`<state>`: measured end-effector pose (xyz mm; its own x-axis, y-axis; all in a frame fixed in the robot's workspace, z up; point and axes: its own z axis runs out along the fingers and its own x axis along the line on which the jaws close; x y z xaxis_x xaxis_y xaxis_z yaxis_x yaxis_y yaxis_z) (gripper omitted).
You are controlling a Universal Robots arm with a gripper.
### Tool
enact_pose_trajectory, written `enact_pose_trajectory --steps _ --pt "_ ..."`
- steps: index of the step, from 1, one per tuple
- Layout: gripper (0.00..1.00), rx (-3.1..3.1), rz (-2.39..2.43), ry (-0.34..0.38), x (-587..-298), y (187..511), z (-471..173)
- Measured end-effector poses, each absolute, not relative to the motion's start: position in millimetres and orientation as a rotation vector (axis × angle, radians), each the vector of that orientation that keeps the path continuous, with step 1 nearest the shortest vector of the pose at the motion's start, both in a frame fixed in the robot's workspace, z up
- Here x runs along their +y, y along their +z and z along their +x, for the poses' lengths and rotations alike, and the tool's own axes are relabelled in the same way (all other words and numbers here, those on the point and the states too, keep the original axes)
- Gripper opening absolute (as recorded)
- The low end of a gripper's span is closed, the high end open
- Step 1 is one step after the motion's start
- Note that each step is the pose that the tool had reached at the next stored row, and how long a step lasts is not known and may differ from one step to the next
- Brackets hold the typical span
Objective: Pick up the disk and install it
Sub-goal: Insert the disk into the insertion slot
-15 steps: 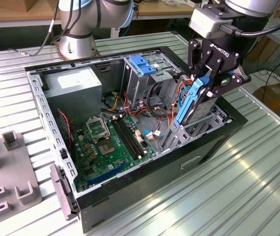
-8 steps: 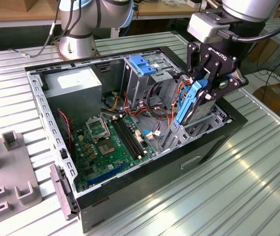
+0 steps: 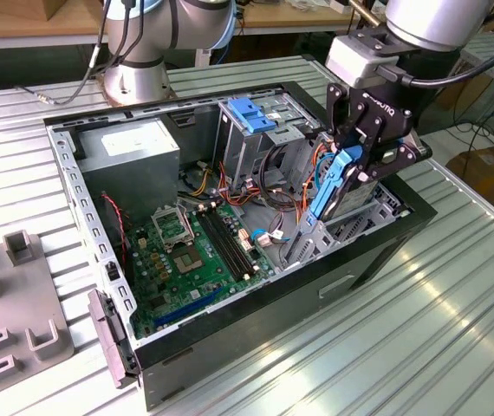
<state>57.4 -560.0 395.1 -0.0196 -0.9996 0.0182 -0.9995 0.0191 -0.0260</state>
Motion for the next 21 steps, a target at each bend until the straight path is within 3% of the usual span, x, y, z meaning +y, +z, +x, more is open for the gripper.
enact_pose_trajectory --steps 21 --pt "0.37 2.239 -2.196 -0.049 -560.2 364.0 57.4"
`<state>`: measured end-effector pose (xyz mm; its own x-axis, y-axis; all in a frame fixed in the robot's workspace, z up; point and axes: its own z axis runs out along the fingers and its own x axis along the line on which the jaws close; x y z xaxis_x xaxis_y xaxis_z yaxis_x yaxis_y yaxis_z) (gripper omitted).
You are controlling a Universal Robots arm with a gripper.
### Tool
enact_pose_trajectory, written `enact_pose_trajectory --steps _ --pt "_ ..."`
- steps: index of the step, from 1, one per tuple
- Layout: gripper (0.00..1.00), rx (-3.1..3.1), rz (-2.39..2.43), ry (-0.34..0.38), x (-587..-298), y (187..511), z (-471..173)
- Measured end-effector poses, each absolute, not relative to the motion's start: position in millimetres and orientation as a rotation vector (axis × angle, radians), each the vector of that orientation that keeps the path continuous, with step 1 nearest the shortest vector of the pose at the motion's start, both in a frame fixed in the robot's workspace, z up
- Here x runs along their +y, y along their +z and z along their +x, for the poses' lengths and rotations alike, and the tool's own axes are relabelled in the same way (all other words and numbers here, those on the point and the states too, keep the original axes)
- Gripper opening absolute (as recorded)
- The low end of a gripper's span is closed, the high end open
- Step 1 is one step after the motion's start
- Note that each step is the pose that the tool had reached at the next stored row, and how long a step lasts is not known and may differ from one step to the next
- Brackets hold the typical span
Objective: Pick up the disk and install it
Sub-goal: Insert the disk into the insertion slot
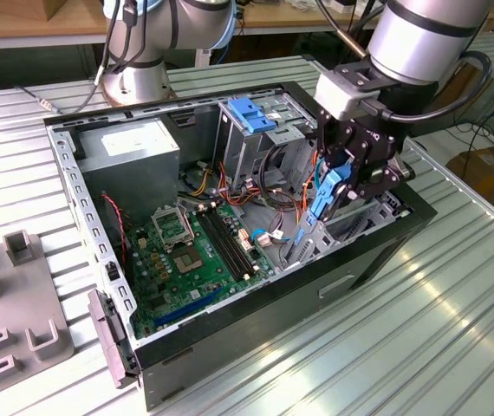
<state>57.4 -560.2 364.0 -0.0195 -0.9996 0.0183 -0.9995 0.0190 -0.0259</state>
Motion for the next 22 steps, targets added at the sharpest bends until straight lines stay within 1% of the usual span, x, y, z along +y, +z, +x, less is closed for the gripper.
enact_pose_trajectory --steps 19,20,21,22 --pt "0.37 2.239 -2.196 -0.049 -560.5 357.4 57.5" --pt "0.38 2.239 -2.196 -0.049 -560.5 357.4 57.5" --pt "0.44 2.239 -2.196 -0.049 -560.5 357.3 57.5" --pt "0.44 2.239 -2.196 -0.049 -560.5 357.2 57.5"
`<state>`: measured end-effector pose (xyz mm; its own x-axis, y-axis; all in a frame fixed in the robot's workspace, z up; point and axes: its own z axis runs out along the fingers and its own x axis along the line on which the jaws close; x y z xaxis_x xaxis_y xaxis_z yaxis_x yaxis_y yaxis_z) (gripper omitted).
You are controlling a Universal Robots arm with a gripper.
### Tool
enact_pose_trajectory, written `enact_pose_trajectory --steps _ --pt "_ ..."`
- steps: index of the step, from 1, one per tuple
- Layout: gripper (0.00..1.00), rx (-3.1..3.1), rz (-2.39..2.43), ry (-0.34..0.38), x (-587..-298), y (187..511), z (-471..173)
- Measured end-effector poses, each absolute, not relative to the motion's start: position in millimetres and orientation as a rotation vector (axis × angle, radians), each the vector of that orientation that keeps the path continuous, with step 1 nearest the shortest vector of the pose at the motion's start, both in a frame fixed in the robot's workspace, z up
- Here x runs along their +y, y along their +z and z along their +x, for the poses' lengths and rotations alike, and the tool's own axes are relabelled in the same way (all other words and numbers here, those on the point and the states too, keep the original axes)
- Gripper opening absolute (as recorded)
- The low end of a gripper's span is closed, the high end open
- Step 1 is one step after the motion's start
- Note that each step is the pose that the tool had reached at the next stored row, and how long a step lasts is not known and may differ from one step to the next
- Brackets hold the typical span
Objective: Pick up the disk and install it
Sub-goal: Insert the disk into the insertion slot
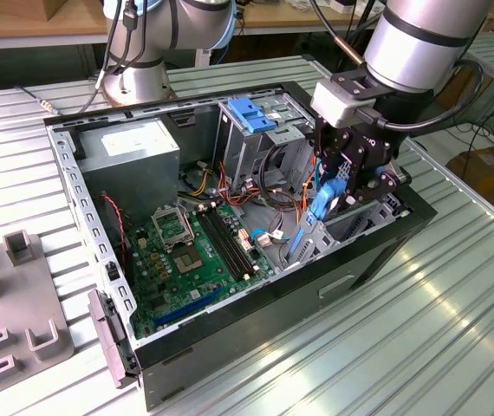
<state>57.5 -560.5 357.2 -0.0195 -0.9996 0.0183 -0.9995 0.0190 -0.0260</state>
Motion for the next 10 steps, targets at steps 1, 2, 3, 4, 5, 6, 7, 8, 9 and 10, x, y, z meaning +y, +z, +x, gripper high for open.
enact_pose_trajectory --steps 1,2,3,4,5,6,7,8,9,10 --pt "0.51 2.239 -2.196 -0.049 -560.6 357.1 57.4" --pt "0.51 2.239 -2.196 -0.049 -560.6 357.0 57.4" --pt "0.51 2.239 -2.196 -0.049 -560.6 356.9 57.4" --pt "0.51 2.239 -2.196 -0.049 -560.6 356.8 57.4" --pt "0.51 2.239 -2.196 -0.049 -560.6 356.8 57.4" --pt "0.51 2.239 -2.196 -0.049 -560.6 356.7 57.4" --pt "0.49 2.239 -2.196 -0.049 -560.7 356.5 57.4" --pt "0.43 2.239 -2.196 -0.049 -560.7 356.5 57.4" --pt "0.36 2.239 -2.196 -0.049 -560.7 356.4 57.4" --pt "0.30 2.239 -2.196 -0.049 -560.7 356.3 57.4"
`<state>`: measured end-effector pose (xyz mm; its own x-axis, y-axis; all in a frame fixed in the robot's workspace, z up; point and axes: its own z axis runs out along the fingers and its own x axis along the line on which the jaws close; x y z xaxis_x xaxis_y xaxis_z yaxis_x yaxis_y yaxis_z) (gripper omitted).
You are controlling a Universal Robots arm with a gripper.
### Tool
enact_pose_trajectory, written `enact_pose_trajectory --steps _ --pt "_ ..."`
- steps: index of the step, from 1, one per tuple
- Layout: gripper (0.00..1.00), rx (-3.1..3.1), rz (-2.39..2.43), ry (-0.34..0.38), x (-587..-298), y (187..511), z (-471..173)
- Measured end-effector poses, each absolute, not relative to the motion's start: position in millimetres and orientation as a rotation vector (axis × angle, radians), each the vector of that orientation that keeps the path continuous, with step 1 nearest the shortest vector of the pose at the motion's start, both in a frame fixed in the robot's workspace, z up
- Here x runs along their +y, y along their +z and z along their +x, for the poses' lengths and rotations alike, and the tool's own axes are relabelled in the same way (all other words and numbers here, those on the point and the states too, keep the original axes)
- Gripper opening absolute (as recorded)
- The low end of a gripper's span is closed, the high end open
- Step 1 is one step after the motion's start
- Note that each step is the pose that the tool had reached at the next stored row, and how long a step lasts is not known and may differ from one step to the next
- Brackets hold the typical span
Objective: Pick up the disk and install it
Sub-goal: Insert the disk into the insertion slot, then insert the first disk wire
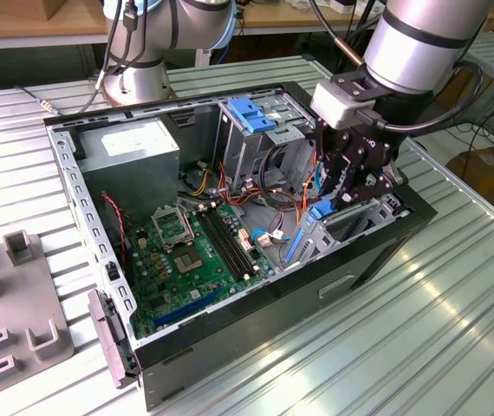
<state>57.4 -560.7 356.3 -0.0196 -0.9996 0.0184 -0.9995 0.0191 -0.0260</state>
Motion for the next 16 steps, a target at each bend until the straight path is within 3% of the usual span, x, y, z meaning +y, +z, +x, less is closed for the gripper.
enact_pose_trajectory --steps 2,5,16 --pt "0.18 2.239 -2.196 -0.049 -560.8 356.0 57.4" --pt "0.11 2.239 -2.196 -0.049 -560.8 355.8 57.4" --pt "0.11 2.239 -2.196 -0.049 -561.2 354.0 57.4"
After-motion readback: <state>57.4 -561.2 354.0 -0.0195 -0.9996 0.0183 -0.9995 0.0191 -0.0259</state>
